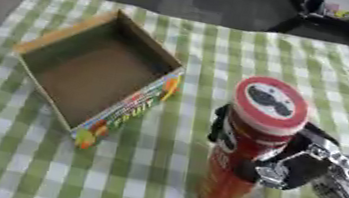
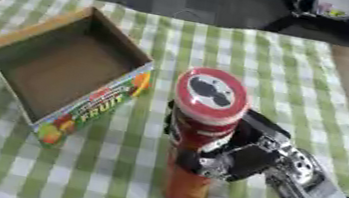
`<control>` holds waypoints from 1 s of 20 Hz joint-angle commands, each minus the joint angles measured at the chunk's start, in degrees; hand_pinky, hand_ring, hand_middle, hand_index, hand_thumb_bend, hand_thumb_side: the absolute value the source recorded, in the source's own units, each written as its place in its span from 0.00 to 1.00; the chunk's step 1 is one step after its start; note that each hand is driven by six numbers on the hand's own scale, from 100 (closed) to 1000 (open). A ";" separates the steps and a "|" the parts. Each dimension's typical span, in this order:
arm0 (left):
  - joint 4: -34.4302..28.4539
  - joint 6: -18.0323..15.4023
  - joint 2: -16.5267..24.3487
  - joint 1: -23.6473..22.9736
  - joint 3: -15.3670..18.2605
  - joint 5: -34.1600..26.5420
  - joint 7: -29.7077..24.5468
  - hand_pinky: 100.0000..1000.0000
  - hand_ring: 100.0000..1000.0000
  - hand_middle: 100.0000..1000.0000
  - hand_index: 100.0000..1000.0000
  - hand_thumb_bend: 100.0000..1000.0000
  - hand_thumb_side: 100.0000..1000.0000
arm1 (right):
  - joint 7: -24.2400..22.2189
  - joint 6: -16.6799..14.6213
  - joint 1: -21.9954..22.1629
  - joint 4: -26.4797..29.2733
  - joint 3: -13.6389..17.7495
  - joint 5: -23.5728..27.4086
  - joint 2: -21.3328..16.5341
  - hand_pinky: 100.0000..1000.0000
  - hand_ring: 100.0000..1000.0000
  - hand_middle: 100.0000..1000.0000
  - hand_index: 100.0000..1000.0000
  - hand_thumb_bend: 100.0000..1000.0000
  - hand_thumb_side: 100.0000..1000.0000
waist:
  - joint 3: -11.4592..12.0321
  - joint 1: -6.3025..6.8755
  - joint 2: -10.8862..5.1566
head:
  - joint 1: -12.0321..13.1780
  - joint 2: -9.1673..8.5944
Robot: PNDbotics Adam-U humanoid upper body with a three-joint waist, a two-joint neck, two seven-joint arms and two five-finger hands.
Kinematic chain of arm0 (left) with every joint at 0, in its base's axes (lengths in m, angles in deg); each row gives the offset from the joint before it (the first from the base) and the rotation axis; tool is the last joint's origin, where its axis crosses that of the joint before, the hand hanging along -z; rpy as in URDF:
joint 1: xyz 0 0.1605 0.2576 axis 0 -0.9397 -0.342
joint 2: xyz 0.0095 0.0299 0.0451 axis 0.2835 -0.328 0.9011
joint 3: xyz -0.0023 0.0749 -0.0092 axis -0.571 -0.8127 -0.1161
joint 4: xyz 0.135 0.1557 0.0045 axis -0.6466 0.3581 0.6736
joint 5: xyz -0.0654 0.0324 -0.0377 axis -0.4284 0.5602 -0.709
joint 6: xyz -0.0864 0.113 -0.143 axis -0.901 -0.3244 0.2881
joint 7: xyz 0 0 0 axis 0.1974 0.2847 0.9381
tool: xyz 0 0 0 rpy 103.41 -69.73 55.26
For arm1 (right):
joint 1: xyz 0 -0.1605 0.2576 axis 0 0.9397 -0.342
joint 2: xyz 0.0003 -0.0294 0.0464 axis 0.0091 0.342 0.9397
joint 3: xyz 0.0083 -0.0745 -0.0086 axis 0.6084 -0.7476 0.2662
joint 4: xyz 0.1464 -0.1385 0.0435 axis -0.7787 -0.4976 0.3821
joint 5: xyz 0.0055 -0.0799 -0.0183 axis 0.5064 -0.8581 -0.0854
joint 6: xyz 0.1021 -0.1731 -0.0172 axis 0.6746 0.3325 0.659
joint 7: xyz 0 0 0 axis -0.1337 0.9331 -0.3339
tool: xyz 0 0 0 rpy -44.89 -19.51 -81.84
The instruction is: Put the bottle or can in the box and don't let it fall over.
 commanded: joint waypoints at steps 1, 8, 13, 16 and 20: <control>-0.77 -0.17 1.29 0.70 0.48 -0.33 0.10 0.74 0.91 0.80 0.85 0.53 0.82 | 0.32 -0.26 -0.09 0.64 0.00 0.75 -0.64 0.62 0.58 0.52 0.69 0.33 0.00 | 0.12 0.11 -0.61 | -0.05 -0.84; -0.79 -0.21 1.26 0.70 0.54 -0.51 0.17 0.74 0.91 0.80 0.85 0.52 0.83 | 1.69 -0.59 0.01 1.37 -0.11 1.77 -0.62 0.47 0.46 0.41 0.56 0.26 0.00 | 0.12 0.09 -0.57 | 0.02 -0.90; -0.81 -0.23 1.30 0.68 0.57 -0.49 0.14 0.74 0.91 0.80 0.85 0.52 0.82 | 4.04 -0.41 -0.35 1.95 0.21 1.75 -0.85 0.43 0.44 0.39 0.53 0.22 0.00 | 0.15 0.04 -0.58 | 0.09 -0.78; -0.80 -0.22 1.30 0.65 0.58 -0.48 0.11 0.74 0.91 0.80 0.85 0.52 0.82 | 5.28 -0.63 -0.90 3.00 0.79 1.70 -1.14 0.42 0.43 0.38 0.51 0.21 0.00 | 0.15 -0.01 -0.62 | 0.11 -0.69; -0.82 -0.25 1.35 0.66 0.61 -0.46 0.11 0.74 0.91 0.80 0.85 0.52 0.82 | 6.69 -0.81 -2.45 4.57 1.68 1.38 -1.60 0.41 0.42 0.37 0.50 0.20 0.00 | 0.18 -0.06 -0.72 | 0.11 -0.65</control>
